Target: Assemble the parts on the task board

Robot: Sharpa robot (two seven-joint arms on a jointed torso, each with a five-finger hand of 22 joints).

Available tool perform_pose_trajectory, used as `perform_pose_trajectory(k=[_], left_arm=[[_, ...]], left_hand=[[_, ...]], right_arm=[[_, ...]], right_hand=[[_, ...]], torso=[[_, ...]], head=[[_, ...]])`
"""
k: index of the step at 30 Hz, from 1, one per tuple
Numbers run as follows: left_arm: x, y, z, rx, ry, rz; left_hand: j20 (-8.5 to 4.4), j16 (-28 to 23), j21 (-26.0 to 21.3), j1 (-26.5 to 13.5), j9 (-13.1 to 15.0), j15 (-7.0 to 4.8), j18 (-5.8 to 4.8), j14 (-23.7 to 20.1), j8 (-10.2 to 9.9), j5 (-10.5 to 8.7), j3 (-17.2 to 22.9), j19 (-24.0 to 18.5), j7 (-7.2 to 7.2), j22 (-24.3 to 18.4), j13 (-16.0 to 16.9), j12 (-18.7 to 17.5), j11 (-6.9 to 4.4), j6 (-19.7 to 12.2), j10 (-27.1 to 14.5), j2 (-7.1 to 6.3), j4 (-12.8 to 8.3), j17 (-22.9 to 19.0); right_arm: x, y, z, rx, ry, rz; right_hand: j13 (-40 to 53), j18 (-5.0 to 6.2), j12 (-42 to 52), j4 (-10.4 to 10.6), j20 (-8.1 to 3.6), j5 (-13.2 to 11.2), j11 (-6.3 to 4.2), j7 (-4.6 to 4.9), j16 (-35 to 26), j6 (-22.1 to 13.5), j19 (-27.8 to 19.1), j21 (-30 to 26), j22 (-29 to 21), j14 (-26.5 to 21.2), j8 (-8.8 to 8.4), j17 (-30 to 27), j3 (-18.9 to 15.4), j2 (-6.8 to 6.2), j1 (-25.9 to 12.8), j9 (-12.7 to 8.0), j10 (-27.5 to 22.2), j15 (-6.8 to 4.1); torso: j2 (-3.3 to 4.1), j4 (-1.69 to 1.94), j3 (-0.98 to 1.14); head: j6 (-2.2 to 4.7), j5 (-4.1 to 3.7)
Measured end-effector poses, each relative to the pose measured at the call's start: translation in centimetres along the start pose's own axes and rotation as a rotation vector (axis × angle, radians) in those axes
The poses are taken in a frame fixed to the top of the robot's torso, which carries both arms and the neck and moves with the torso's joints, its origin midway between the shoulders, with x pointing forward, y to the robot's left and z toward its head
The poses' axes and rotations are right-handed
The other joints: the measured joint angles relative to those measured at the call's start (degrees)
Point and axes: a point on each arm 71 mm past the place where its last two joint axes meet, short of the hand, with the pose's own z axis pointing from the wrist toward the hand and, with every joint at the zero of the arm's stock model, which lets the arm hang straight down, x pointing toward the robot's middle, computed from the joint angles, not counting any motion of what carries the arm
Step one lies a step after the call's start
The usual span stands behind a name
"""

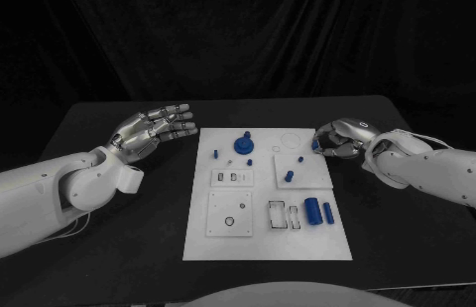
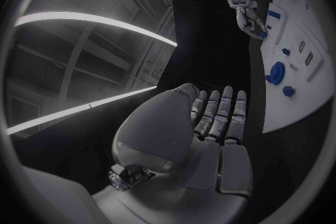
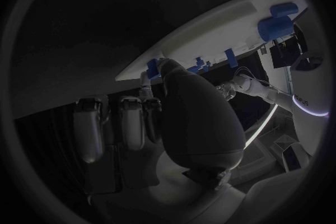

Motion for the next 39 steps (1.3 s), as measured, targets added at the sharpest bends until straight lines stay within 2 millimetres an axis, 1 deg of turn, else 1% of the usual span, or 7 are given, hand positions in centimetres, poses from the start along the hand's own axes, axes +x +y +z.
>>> perform_pose_trajectory(k=[8, 10, 16, 20, 24, 30, 39], left_arm=[[0.01, 0.03, 0.01, -0.004, 0.001, 0.000], [0.01, 0.04, 0.02, -0.004, 0.001, 0.000], [0.02, 0.06, 0.02, -0.007, 0.001, -0.001], [0.02, 0.06, 0.03, -0.008, 0.002, -0.001], [0.02, 0.07, 0.03, -0.009, 0.002, -0.001], [0.02, 0.10, 0.03, -0.012, 0.003, -0.001], [0.07, 0.13, 0.08, -0.013, 0.005, -0.003]], left_hand=[[0.00, 0.00, 0.00, 0.00, -0.01, 0.00, 0.00, 0.00, 0.00, 0.00, 0.00, 0.00, 0.00, 0.00, 0.00, 0.00, 0.00, 0.00, 0.00, 0.00, 0.00, 0.00], [0.00, 0.00, 0.00, 0.00, -0.01, 0.00, 0.00, 0.00, 0.00, 0.00, 0.00, 0.00, 0.00, -0.05, 0.00, 0.00, 0.00, 0.00, 0.00, 0.00, 0.00, 0.00], [0.00, 0.00, 0.00, 0.00, -0.01, 0.00, 0.00, 0.00, 0.00, 0.00, 0.00, 0.00, 0.00, -0.04, 0.00, 0.00, 0.00, 0.00, 0.00, 0.00, 0.00, 0.00], [0.00, 0.00, 0.00, 0.00, -0.01, 0.00, 0.00, 0.00, 0.00, 0.00, 0.00, 0.00, 0.00, -0.04, 0.00, 0.00, 0.00, 0.00, 0.00, 0.00, 0.00, 0.00], [0.00, 0.00, 0.00, 0.00, -0.01, -0.21, 0.00, -0.21, 0.00, 0.00, 0.16, 0.00, 0.00, -0.04, 0.00, 0.00, 0.00, 0.00, 0.00, 0.00, -0.16, 0.00], [0.00, 0.00, 0.00, 0.00, -0.02, -0.21, 0.00, -0.21, 0.00, 0.00, 0.16, 0.00, 0.00, -0.04, 0.00, 0.00, 0.00, 0.00, 0.00, 0.00, -0.16, 0.00], [0.00, 0.00, 0.00, 0.00, -0.02, -0.20, 0.00, -0.21, 0.00, 0.00, 0.16, 0.00, 0.00, -0.04, 0.00, 0.00, 0.00, 0.00, 0.00, 0.00, -0.16, 0.00]], right_arm=[[0.04, 0.11, 0.10, -0.001, -0.001, 0.001], [0.05, 0.13, 0.13, -0.001, -0.001, 0.001], [0.09, 0.22, 0.22, -0.002, -0.001, 0.002], [0.10, 0.26, 0.26, -0.002, -0.001, 0.002], [0.09, 0.22, 0.26, 0.000, -0.002, 0.001], [0.08, 0.15, 0.23, 0.003, -0.002, 0.001], [0.08, 0.13, 0.24, 0.004, -0.002, 0.002]], right_hand=[[0.00, 0.01, 0.00, 0.00, 0.00, -0.37, 0.00, 0.02, 0.00, -0.04, 0.00, 0.00, 0.00, 0.00, 0.66, 0.00, 0.00, 0.52, -0.55, 0.24, 0.00, 0.00], [0.00, 0.01, 0.00, 0.00, 0.00, -1.05, 0.00, 0.00, 0.00, -0.42, 0.00, 0.00, -0.01, 0.00, 0.85, 0.00, 0.00, 0.24, -0.84, 0.38, 0.00, 0.00], [0.00, 0.00, 0.00, 0.00, 0.00, -1.11, 0.00, 0.00, 0.00, -0.42, 0.00, 0.00, 0.00, 0.00, 1.22, 0.00, 0.00, 0.24, -0.84, 0.52, 0.00, 0.00], [-0.01, 0.00, 0.00, -0.15, 0.00, 0.19, 0.00, -0.44, 0.00, 0.07, 0.00, 0.00, 0.04, 0.00, 3.09, 0.00, 0.63, 0.68, -0.83, 1.16, 0.00, 0.00], [0.00, 0.00, 0.00, -0.55, 0.00, 1.38, 0.00, -0.51, 0.00, 0.93, 0.00, 0.00, 0.04, 0.00, 4.55, 0.00, 1.03, 1.31, -0.19, 1.78, 0.00, 0.00], [-0.01, 0.00, 0.00, -0.94, 0.00, 2.05, 0.00, -0.51, 0.00, 0.92, 0.00, 0.00, 0.03, 0.00, 5.28, 0.00, 1.42, 1.61, 0.11, 2.17, 0.00, 0.00], [-0.01, 0.00, 0.00, -0.78, 0.00, 2.23, 0.00, -0.51, 0.00, 0.92, 0.00, 0.00, 0.03, 0.00, 5.55, 0.00, 1.58, 1.75, 0.25, 2.35, 0.00, 0.00]], torso=[[-0.02, 0.01, 0.01], [-0.02, 0.01, 0.01], [-0.02, 0.02, 0.01], [-0.01, 0.04, 0.01], [-0.01, 0.06, 0.03], [-0.01, 0.06, 0.04], [-0.03, 0.04, 0.03]], head=[[0.18, 0.03], [0.24, 0.05], [0.22, -0.02], [0.36, -0.06], [0.49, 0.05], [0.69, 0.09], [0.79, -0.09]])
